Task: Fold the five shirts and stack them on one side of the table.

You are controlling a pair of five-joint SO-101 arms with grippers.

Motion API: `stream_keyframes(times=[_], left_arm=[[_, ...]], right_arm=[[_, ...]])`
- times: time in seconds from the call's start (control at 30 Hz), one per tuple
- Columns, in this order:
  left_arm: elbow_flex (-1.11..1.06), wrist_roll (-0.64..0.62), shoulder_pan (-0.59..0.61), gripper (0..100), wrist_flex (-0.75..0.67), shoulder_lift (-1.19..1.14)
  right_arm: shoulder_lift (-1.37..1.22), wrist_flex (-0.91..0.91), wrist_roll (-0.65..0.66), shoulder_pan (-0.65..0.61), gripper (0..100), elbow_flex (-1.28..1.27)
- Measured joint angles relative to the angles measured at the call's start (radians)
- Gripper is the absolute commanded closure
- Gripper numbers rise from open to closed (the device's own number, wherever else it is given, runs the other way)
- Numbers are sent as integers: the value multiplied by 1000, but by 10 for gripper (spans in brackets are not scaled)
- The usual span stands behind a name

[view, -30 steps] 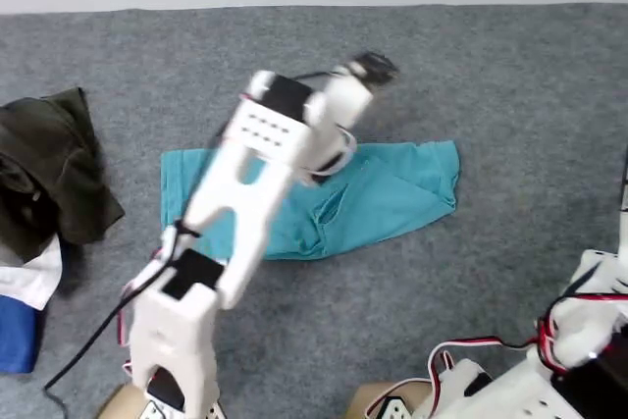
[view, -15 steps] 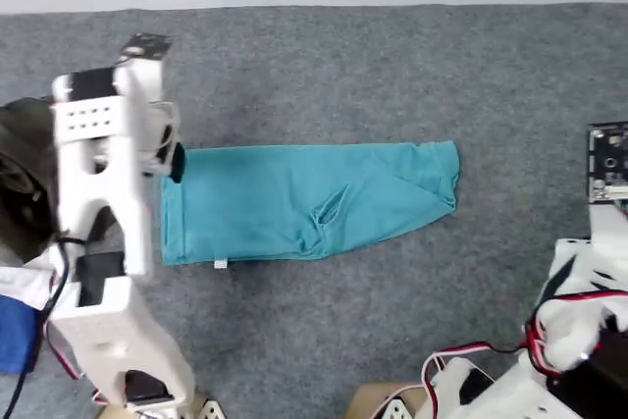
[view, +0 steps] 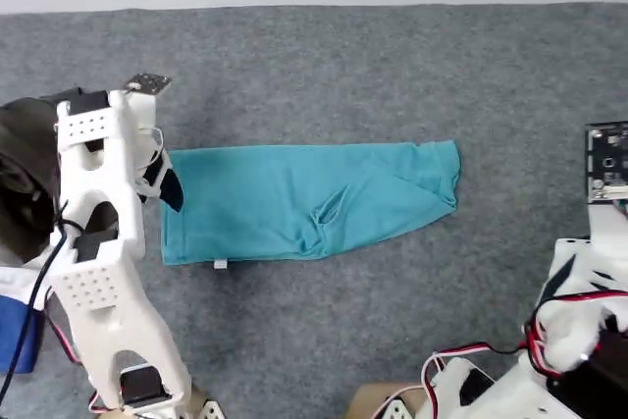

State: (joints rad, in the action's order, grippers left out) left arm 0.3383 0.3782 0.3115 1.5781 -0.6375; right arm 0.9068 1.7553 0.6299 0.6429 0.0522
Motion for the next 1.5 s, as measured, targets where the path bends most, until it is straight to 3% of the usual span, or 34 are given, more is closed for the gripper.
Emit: stream_keyframes(times=[0.23,0.43,0.7,1.07,1.23,1.5], left_arm=[[14,3,-20,791,-18,-87],[34,-6,-61,994,-2,-118],[55,-8,-91,996,44,-117],[295,-6,18,996,146,-78],[298,-35,-54,996,146,-41],[298,-86,-275,996,146,72]], right_arm=[[0,0,0,0,895,0],[0,0,0,0,895,0],[0,0,0,0,895,0],[0,0,0,0,895,0],[0,0,0,0,895,0],[0,0,0,0,895,0]])
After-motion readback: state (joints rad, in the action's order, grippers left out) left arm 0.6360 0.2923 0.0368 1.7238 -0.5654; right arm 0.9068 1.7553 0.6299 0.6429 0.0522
